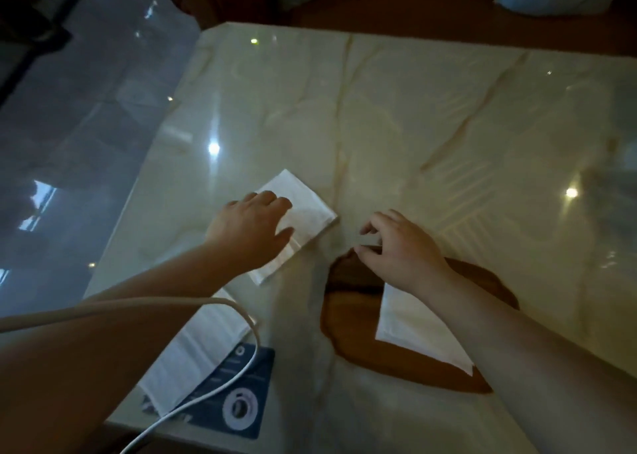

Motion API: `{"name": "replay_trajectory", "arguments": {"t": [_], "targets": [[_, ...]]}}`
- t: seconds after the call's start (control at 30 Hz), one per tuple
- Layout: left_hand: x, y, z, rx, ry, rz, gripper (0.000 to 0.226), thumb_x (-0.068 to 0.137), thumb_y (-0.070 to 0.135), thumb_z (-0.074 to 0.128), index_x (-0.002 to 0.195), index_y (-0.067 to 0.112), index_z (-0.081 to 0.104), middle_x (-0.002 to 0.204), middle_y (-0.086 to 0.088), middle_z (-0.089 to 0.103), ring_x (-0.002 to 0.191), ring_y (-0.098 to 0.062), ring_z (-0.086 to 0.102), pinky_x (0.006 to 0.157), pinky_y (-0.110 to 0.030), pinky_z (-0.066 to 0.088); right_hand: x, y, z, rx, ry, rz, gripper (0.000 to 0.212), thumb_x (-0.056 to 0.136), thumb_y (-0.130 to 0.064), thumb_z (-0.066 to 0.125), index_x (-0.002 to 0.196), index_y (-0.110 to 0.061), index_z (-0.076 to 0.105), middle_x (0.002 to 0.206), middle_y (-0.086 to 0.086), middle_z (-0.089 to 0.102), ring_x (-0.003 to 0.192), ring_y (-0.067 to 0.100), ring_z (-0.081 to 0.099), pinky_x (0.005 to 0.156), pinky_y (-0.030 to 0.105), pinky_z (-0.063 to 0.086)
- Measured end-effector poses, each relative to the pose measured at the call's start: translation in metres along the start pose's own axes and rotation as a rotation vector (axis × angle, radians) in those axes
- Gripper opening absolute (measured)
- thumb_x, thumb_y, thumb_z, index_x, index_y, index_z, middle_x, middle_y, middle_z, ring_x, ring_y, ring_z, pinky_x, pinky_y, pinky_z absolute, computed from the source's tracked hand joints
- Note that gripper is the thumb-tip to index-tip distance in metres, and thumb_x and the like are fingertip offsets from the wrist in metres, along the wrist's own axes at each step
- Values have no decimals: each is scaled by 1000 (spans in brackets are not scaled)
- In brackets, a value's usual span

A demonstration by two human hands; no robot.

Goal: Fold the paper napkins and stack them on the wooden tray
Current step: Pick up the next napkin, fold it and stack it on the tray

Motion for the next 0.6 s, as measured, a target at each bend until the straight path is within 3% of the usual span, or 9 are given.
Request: {"name": "replay_trajectory", "arguments": {"t": [0.23, 0.47, 0.6], "targets": [[-10, -87, 3, -88, 36, -178, 45, 87, 43, 56, 126, 22, 52, 124, -4, 59, 110, -27, 57, 83, -42, 50, 47, -23, 25, 55, 28, 55, 25, 79, -37, 64, 100, -26, 58, 101, -4, 56, 92, 20, 58, 77, 34, 48], [-9, -118, 26, -164, 11, -274, 40, 87, 40, 57, 121, 19, 56, 117, -6, 60, 108, -29, 55, 81, -41, 48, 86, -33, 26, -135, 1, 98, 30, 80, -44, 60, 103, -25, 55, 103, -5, 55, 92, 19, 57, 74, 33, 45], [-5, -126, 29, -133, -16, -322, 34, 90, 38, 53, 113, 15, 59, 111, -7, 61, 105, -30, 56, 79, -41, 49, 96, -36, 28, -237, -29, 109, 17, 81, -41, 59, 89, -26, 58, 91, -6, 53, 85, 17, 55, 69, 32, 41]]}}
Point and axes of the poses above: each hand's wrist, its own x-axis towards the middle knuckle, its own z-axis out of the palm, y = z × x, the point moved 9 cm from there along x, towards the middle knuckle
